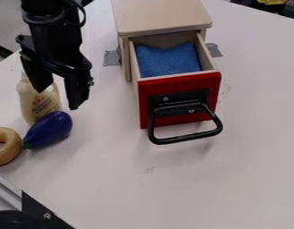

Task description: Put blue object into the drawer

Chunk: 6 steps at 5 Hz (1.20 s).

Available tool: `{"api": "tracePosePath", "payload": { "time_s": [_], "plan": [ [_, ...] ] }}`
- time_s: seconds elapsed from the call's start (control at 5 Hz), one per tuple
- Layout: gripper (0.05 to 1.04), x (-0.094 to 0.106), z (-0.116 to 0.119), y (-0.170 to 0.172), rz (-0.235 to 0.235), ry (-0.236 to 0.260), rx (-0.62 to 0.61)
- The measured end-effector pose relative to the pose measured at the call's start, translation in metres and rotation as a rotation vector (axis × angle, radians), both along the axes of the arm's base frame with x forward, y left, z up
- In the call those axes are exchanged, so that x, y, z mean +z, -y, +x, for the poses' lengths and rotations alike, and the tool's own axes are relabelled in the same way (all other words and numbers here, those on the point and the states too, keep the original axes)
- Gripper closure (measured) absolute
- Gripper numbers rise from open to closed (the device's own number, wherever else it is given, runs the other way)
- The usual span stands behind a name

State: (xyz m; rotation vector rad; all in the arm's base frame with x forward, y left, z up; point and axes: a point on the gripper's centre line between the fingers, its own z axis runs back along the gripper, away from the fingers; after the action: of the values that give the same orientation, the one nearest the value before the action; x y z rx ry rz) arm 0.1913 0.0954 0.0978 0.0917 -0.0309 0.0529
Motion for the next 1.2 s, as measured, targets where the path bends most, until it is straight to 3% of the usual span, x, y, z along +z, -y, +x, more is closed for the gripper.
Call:
{"api": "tracePosePath", "payload": {
  "time_s": [0.4, 0.8, 1.2],
  "plan": [
    [0.083, -0.015, -0.011, 0.003, -0.018, -0.024, -0.051],
    [0.083, -0.027, -0.016, -0.016, 0.008, 0.016, -0.131],
    [0.083, -0.044, -0.007, -0.042, -0.061, 0.002, -0.314]
  ]
}}
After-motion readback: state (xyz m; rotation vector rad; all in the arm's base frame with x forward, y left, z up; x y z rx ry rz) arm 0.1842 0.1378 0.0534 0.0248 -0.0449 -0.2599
